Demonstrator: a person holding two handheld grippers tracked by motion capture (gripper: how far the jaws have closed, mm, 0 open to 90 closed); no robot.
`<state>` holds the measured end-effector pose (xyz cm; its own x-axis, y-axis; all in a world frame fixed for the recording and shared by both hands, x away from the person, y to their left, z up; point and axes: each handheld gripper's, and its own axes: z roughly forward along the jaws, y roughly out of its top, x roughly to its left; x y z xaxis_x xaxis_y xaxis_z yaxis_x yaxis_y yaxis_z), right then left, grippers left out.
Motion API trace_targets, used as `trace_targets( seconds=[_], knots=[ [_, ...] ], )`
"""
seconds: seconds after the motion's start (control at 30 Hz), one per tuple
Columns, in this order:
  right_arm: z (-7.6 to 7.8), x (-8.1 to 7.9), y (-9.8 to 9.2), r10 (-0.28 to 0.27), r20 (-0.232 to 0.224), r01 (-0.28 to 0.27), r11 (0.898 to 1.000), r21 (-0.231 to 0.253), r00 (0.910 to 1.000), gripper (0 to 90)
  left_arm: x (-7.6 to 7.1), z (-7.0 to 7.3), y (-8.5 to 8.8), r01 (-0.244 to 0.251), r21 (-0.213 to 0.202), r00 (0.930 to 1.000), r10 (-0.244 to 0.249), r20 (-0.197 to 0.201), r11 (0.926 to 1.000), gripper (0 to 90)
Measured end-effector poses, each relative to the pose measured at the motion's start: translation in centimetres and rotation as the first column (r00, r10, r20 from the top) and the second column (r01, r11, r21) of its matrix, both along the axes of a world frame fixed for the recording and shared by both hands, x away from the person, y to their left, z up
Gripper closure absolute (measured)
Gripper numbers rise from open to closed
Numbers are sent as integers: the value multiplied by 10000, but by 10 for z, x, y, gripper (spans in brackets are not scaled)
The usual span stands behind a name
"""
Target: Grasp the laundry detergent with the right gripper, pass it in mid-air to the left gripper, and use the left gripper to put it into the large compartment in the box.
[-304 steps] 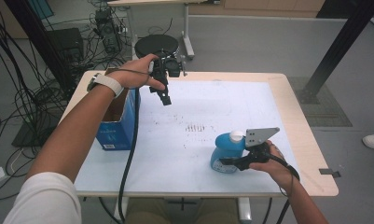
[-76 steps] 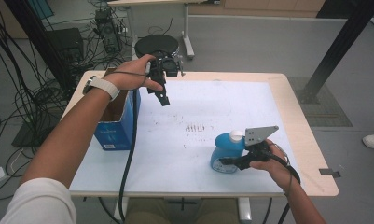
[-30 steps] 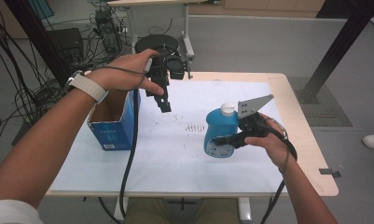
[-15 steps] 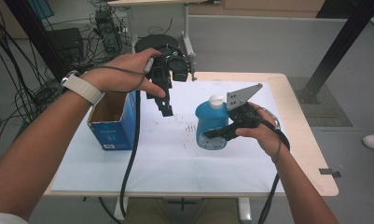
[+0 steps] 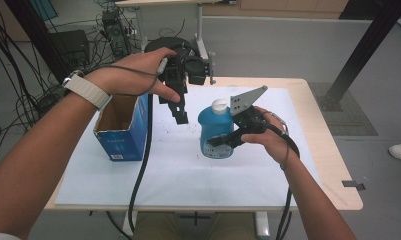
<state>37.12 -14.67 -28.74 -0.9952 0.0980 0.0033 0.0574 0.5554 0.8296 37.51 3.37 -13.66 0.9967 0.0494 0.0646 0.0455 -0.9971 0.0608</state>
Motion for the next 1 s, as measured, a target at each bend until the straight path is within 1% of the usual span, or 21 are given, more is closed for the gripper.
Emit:
trace_targets(
  seconds=[0.13, 0.2, 0.27, 0.43, 0.47, 0.67, 1.0],
  knots=[
    [0, 1, 6, 67, -16, -67, 10000, 15, 10000, 437, -1, 1, -5, 77, -49, 10000, -77, -54, 10000, 80],
    [1, 1, 8, 105, -59, -105, 9999, -3, 9999, 437, -1, 1, -7, 121, -17, 9998, -121, -147, 9999, 81],
    [1, 1, 10, 175, -11, -175, 9998, 25, 9998, 437, -2, 1, -9, 206, 2, 9996, -206, -200, 9998, 82],
    [0, 3, 13, 204, -40, -204, 9998, -8, 9998, 437, -2, 1, -14, 227, -161, 9993, -231, -279, 9996, 81],
    [0, 3, 14, 210, -66, -211, 9998, -20, 9998, 437, -2, 1, -15, 230, -133, 9993, -234, -298, 9996, 82],
    [-1, 2, 20, 334, -122, -334, 9994, 70, 9994, 437, 0, -2, -23, 278, -81, 9991, -280, -328, 9996, 81],
    [2, 5, 25, 424, -231, -424, 9991, 15, 9988, 437, -1, -4, -32, 436, -63, 9984, -438, -356, 9990, 80]
  ],
)
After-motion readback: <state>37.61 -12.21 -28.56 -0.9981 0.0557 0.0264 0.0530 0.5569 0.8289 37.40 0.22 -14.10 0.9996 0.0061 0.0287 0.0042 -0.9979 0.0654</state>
